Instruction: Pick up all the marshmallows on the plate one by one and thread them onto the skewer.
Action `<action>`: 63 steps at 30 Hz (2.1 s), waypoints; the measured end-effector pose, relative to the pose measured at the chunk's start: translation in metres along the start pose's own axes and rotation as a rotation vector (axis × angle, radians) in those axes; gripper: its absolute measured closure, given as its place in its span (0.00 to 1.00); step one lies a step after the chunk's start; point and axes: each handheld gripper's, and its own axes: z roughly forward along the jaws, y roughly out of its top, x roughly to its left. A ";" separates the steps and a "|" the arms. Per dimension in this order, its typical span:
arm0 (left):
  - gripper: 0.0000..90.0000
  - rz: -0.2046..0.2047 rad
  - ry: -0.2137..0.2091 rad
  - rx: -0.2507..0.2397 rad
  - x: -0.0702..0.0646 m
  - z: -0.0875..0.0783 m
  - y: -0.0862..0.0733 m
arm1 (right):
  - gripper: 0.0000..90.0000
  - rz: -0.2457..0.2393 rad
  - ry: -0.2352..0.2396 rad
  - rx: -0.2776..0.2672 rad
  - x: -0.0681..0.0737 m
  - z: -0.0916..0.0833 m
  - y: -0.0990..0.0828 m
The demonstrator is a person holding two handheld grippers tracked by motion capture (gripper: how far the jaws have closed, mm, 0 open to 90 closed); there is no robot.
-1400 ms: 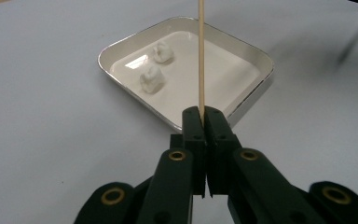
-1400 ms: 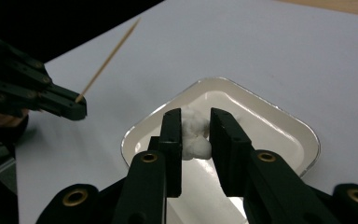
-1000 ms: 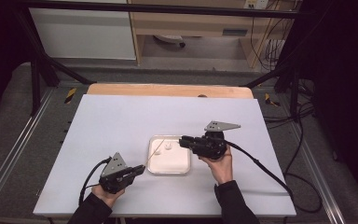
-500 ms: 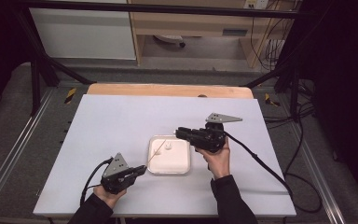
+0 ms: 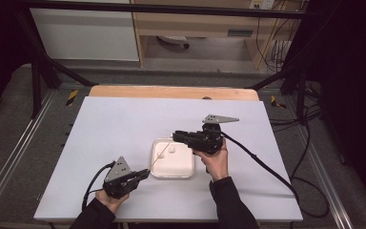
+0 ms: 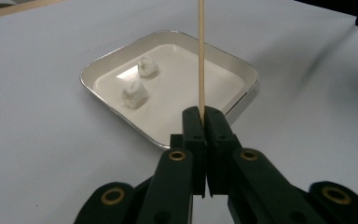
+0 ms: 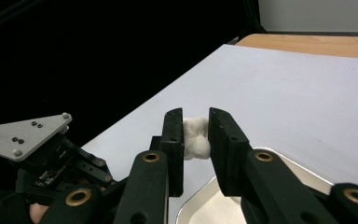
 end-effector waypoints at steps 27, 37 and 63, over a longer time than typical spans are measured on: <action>0.98 0.014 0.006 0.009 -0.001 0.000 -0.001 | 0.88 0.027 0.053 0.036 -0.001 0.011 -0.009; 0.98 0.037 0.010 0.016 -0.002 0.001 -0.003 | 0.90 0.029 0.083 0.045 0.001 0.013 -0.013; 0.99 0.054 0.019 0.013 -0.007 -0.001 -0.002 | 0.92 0.011 0.124 0.046 0.006 0.018 -0.022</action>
